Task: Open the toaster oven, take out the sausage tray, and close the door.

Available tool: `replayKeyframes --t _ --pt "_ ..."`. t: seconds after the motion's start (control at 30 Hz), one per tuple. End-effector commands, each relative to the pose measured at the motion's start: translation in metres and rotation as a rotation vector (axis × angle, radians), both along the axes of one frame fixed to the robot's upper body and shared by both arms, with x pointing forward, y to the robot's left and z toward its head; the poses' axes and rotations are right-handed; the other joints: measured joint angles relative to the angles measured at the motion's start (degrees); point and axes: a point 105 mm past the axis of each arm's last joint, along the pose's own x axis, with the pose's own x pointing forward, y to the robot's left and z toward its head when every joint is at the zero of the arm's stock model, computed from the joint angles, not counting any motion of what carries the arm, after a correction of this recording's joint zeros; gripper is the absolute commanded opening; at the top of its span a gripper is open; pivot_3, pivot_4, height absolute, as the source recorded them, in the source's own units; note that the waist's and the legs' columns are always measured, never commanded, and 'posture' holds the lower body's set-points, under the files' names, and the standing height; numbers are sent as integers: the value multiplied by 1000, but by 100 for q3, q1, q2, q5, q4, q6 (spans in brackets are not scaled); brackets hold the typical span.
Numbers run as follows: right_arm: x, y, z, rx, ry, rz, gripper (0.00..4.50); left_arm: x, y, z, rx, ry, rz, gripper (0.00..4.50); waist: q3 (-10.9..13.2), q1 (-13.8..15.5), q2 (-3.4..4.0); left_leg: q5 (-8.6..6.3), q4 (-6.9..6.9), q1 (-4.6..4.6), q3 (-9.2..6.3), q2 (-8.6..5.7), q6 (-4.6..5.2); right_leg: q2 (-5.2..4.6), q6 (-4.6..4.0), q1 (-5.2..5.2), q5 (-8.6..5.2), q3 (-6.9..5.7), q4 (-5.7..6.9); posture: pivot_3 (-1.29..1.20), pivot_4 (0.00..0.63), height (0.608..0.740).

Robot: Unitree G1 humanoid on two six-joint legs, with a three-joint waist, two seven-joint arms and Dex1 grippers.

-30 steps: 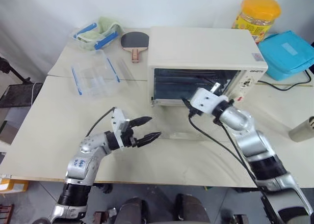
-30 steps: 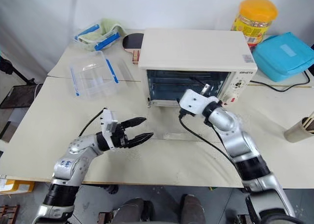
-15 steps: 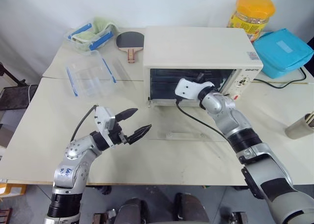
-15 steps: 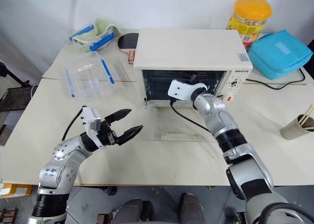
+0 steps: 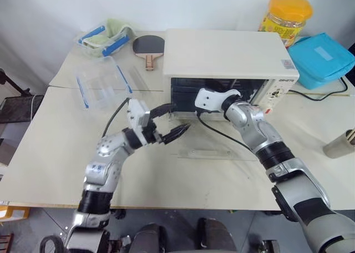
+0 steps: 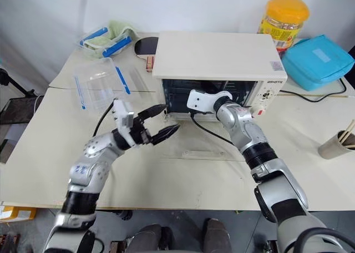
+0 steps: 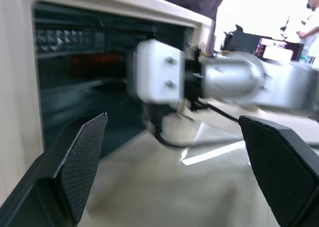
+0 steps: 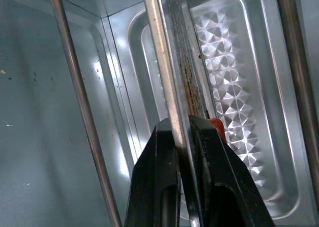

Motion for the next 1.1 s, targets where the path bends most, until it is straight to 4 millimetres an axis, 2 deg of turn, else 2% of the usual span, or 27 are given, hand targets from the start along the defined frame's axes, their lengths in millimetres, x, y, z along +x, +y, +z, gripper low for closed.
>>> replayKeyframes --t 0.03,0.13,0.27,0.37,0.57,0.8,1.1 --pt "-8 2 32 67 -103 39 58 9 -2 22 -35 -74 9 4500 0 -7 0 0 -2 -2 0 0 0 0 0 -2 0 -1 -1 0 150 740" --pt "-12 0 32 35 -105 56 58 22 -1 36 -68 -83 34 4500 0 1 0 0 -15 -3 -6 0 0 0 0 -6 0 -17 -4 0 150 740" --pt "-26 1 33 14 -113 93 58 26 1 37 -71 -76 26 4500 1 11 0 0 -11 -21 -24 -3 0 -2 0 -9 0 -37 -10 0 150 740" --pt "-43 -2 31 7 -114 110 58 27 3 36 -74 -53 10 4500 1 19 0 1 20 -61 -52 -4 1 -3 0 -20 0 -61 -9 0 150 740" --pt "-79 -12 16 -2 -65 107 58 25 8 32 -77 -19 -14 4500 1 56 0 2 32 -69 -66 -7 3 -6 0 -16 0 -72 -5 0 150 740" --pt "-128 -22 -5 -40 -26 119 58 18 20 20 -53 60 -35 4500 1 181 -1 9 36 -65 -72 -8 0 -5 0 -8 0 -73 -5 0 150 740" --pt "-164 -31 -24 -95 10 110 58 1 38 11 -72 192 -78 4500 1 183 -1 11 37 -59 -75 -10 -2 -5 0 -1 0 -73 -6 0 150 740"
